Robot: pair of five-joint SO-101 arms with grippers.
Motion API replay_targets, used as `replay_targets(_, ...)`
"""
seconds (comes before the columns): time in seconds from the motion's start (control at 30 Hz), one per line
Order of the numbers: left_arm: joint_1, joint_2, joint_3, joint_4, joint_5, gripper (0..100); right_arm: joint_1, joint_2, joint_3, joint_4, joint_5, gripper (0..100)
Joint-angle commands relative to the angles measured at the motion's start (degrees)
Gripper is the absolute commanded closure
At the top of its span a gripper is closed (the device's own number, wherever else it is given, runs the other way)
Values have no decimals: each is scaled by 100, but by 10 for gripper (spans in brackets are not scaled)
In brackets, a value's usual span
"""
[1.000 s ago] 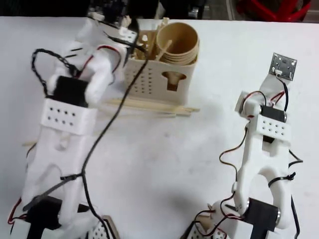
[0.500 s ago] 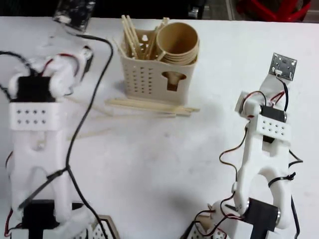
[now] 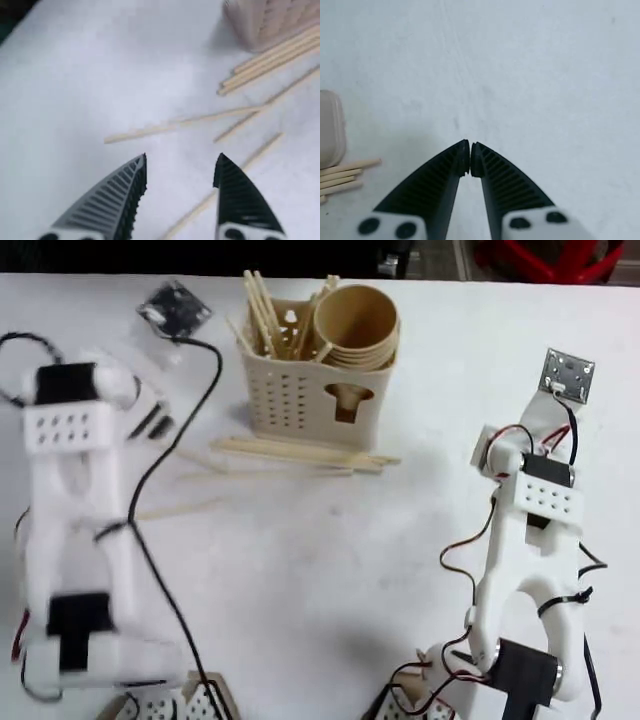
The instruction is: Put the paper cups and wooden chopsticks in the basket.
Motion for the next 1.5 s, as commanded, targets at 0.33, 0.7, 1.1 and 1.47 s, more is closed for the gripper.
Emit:
replay_targets(0.33, 84, 2413, -316, -826, -1811, 759, 31, -224, -35, -215, 0, 978)
replay_targets(0.7, 418, 2695, -316, -818, -2004, 759, 31, -224, -26, -215, 0, 978)
replay_targets(1.1, 796, 3319, -325, -1073, -1969, 764, 40, -224, -35, -215, 0, 978)
replay_targets(1.47, 804, 3556, -290, -1046, -2013, 946, 40, -224, -35, -215, 0, 978)
